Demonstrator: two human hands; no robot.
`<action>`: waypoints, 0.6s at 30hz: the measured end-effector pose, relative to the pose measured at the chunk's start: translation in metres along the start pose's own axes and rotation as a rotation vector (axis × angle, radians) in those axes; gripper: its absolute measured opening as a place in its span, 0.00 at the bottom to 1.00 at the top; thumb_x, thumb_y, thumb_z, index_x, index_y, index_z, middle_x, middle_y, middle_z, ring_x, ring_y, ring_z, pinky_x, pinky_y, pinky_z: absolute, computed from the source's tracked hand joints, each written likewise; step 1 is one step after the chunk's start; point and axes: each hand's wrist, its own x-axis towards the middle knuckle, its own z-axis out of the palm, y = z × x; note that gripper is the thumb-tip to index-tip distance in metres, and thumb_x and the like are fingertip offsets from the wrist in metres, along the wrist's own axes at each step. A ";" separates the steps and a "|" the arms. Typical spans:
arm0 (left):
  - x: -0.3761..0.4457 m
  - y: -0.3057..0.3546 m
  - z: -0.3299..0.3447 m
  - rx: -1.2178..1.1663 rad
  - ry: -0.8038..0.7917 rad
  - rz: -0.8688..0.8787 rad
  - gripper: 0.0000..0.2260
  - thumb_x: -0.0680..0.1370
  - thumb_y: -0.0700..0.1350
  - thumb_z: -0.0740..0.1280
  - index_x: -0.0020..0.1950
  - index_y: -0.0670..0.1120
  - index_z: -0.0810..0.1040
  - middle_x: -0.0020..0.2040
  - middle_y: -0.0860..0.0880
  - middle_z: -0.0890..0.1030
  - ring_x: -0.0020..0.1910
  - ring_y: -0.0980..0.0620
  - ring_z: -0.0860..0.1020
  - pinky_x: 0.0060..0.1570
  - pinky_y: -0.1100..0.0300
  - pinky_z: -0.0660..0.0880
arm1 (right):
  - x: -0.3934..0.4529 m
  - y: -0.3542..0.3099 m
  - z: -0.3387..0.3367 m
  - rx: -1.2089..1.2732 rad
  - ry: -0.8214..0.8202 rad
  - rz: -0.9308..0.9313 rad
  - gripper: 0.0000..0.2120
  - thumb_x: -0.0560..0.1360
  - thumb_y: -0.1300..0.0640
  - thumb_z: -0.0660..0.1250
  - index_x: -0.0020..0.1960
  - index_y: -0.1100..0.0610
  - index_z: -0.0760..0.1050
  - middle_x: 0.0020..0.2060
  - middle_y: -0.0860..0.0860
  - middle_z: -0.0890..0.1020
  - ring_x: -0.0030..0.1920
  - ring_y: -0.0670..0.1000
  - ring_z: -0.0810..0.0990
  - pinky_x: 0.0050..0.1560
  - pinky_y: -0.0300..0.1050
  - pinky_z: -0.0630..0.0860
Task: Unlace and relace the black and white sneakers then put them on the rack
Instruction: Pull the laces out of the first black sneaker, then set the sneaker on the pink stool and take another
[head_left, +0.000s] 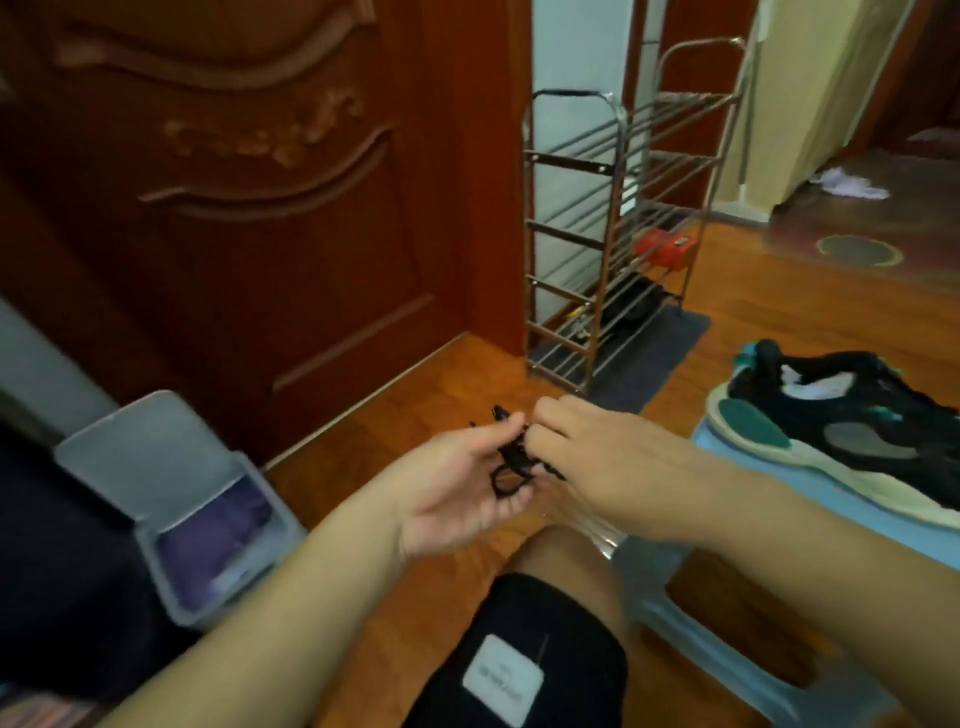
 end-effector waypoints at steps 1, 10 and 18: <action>-0.004 -0.001 -0.011 0.026 0.039 0.024 0.13 0.81 0.46 0.65 0.63 0.42 0.76 0.47 0.43 0.80 0.43 0.50 0.79 0.38 0.63 0.77 | 0.012 -0.006 0.009 0.006 -0.014 -0.012 0.04 0.84 0.51 0.58 0.56 0.50 0.68 0.49 0.46 0.67 0.47 0.48 0.67 0.41 0.43 0.70; -0.043 -0.006 -0.129 0.137 0.652 0.243 0.07 0.83 0.34 0.63 0.57 0.39 0.80 0.43 0.44 0.81 0.38 0.53 0.77 0.38 0.63 0.73 | 0.087 -0.053 0.076 0.901 0.020 0.462 0.25 0.77 0.63 0.71 0.69 0.43 0.72 0.61 0.42 0.73 0.61 0.40 0.75 0.53 0.31 0.74; -0.026 0.003 -0.312 0.211 1.378 0.269 0.07 0.82 0.42 0.66 0.52 0.40 0.81 0.53 0.44 0.84 0.49 0.43 0.81 0.56 0.53 0.78 | 0.131 -0.056 0.127 1.053 -0.077 0.839 0.10 0.80 0.62 0.67 0.59 0.51 0.78 0.55 0.49 0.81 0.50 0.43 0.79 0.46 0.36 0.75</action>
